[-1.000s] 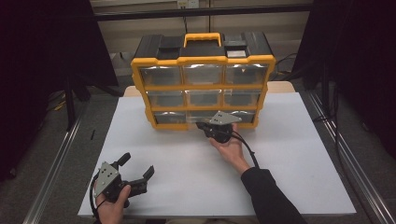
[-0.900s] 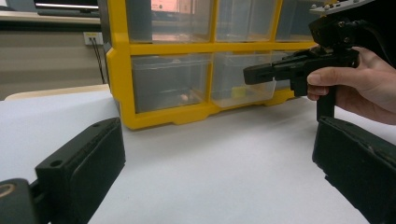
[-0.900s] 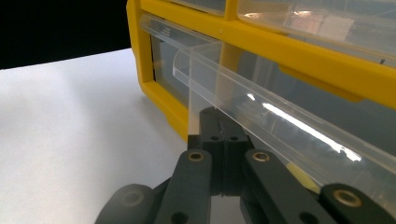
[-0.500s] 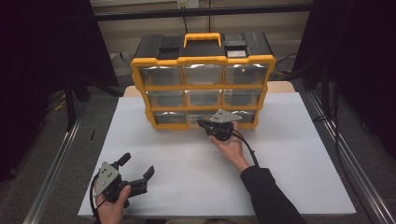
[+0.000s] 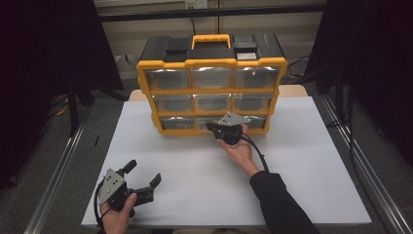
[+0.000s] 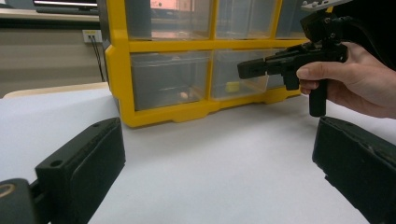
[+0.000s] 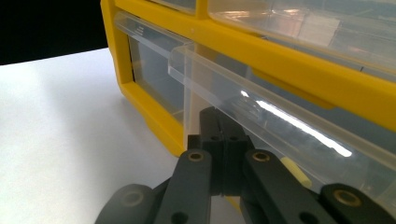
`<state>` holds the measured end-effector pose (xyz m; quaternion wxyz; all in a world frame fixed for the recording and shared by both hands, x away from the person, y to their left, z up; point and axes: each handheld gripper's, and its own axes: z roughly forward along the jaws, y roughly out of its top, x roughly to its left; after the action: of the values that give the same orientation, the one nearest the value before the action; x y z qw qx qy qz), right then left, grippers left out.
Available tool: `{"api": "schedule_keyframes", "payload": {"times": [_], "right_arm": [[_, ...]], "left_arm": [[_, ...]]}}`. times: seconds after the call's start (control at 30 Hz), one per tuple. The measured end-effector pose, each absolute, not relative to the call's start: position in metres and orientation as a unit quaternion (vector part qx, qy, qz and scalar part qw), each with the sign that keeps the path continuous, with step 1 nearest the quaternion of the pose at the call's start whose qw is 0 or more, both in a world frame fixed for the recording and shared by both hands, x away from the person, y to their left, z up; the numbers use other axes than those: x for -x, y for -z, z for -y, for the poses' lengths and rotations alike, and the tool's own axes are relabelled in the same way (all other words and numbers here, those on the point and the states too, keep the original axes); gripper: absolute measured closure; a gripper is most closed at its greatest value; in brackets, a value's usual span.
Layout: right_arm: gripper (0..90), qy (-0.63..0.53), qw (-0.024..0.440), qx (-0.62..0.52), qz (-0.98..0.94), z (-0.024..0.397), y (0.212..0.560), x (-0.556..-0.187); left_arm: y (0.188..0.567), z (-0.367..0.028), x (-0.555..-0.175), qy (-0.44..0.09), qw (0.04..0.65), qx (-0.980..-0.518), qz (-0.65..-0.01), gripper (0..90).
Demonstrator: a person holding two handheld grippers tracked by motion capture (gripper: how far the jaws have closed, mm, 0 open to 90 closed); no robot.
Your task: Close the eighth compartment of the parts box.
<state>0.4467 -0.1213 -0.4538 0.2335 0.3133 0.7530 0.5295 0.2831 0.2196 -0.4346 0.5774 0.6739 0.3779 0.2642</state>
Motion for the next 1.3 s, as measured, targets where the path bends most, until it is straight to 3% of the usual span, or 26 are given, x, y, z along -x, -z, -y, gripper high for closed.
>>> {"api": "schedule_keyframes", "payload": {"times": [0.93, 1.3], "right_arm": [[90.0, -0.519, 0.25, -0.319, -0.753, 0.121, 0.455, -0.459], [90.0, -0.522, 0.235, -0.324, -0.753, 0.124, 0.458, -0.456]], "left_arm": [[0.435, -0.22, -0.283, -0.264, 0.578, -0.673, -0.378, 2.7], [0.435, -0.217, -0.286, -0.262, 0.575, -0.675, -0.38, 2.7]]}}
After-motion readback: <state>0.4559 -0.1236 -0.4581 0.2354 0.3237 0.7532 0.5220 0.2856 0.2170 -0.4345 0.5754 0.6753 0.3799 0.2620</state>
